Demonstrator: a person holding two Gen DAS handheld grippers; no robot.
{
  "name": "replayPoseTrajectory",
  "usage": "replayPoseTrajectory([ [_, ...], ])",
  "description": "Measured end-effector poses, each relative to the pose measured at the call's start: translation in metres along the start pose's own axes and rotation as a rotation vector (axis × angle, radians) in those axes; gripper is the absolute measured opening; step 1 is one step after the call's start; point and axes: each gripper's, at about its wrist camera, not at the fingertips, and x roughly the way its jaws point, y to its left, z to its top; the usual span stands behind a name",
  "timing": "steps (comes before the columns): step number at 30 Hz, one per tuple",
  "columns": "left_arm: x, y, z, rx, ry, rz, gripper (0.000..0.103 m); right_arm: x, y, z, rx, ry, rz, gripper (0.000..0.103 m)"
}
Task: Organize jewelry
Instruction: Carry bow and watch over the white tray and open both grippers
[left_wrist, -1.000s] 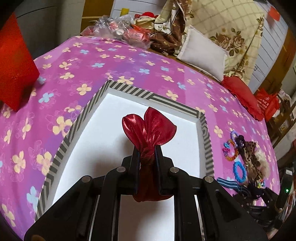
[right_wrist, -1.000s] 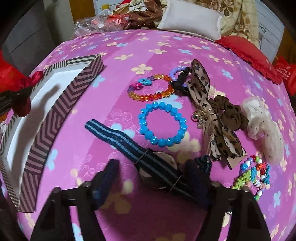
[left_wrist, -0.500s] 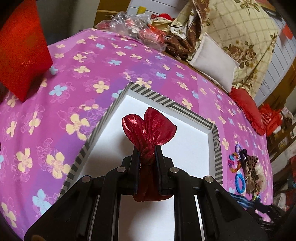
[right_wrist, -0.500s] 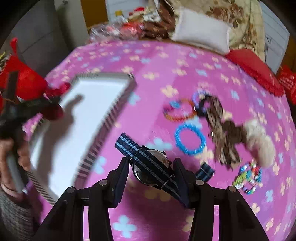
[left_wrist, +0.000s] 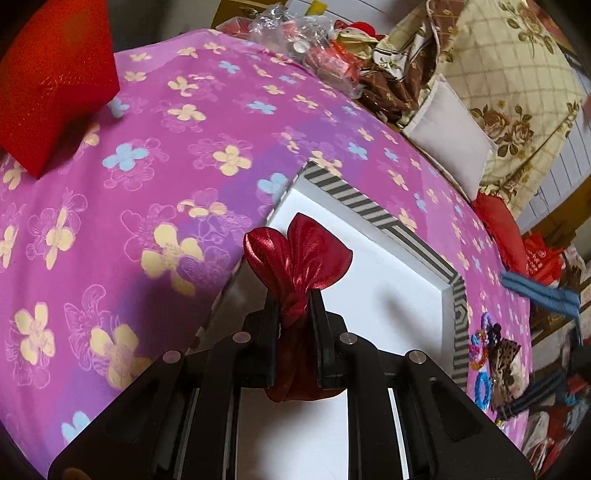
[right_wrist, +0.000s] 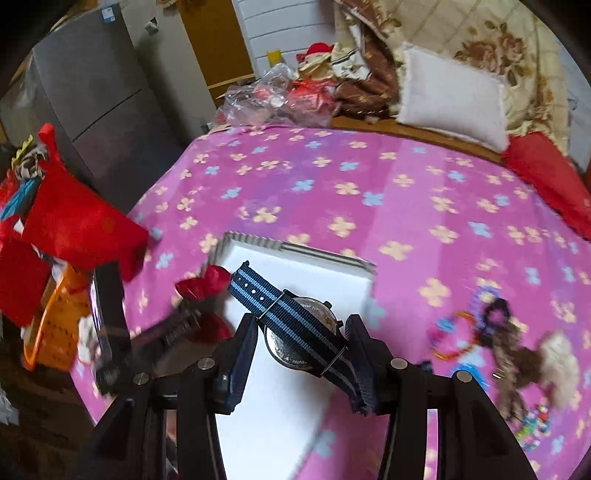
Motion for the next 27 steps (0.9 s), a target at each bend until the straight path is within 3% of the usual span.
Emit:
replayPoseTrajectory([
  [6, 0.007, -0.007, 0.002, 0.042, -0.007, -0.007, 0.014, 0.078, 0.012, 0.015, 0.037, 0.109, 0.005, 0.048],
  [13, 0.002, -0.009, 0.004, 0.063, -0.036, -0.002, 0.016, 0.14, 0.013, 0.02, 0.018, 0.172, -0.063, 0.048],
  [18, -0.002, -0.012, 0.005, 0.072, -0.034, -0.007, 0.023, 0.143, 0.011, 0.026, -0.004, 0.135, -0.121, 0.048],
  [20, -0.007, -0.012, 0.005, 0.065, -0.032, -0.025, 0.037, 0.134, 0.01, 0.03, -0.004, 0.105, -0.127, 0.051],
  [27, -0.031, -0.017, 0.002, 0.082, -0.07, -0.032, 0.045, 0.093, 0.001, 0.026, -0.008, 0.045, -0.149, 0.051],
])
